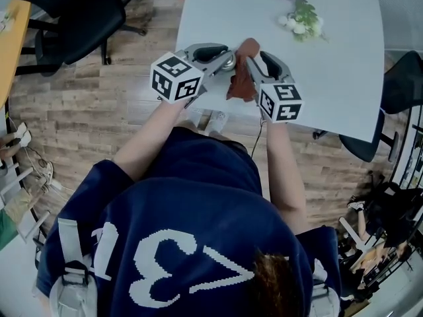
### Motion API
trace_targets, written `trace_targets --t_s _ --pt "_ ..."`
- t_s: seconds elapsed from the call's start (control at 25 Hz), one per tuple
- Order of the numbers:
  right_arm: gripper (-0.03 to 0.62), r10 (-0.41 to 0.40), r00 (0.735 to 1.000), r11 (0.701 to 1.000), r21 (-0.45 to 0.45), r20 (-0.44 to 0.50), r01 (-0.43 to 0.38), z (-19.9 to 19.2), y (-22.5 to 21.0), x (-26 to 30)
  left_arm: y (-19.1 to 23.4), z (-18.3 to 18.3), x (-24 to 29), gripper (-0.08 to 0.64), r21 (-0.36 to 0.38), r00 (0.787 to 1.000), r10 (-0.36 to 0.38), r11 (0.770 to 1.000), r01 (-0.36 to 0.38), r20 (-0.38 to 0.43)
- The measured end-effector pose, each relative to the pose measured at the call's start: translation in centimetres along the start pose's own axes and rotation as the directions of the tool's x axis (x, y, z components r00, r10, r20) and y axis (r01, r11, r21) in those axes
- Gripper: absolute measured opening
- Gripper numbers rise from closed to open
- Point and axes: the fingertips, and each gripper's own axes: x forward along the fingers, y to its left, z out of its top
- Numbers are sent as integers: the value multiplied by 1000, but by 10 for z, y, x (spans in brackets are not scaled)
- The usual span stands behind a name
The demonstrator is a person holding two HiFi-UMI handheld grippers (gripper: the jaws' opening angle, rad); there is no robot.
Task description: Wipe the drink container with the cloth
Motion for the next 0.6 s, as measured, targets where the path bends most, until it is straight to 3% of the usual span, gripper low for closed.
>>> trace_targets --t_s 0.12,0.24,0.32,0.6 --pt "163 -25 989 1000 3 148 25 44 -2 -17 -4 17 -10 44 51 999 -3 999 0 53" --pt "68 -66 948 996 -31 310 80 90 -2 -41 -3 46 -22 44 117 992 25 992 -40 125" --pt "45 -77 918 994 -45 389 103 116 1 -56 -3 68 -33 43 167 983 41 983 -71 176" --pt "25 -72 844 994 -36 532 107 172 15 -95 -4 130 -73 18 224 930 118 953 -205 349"
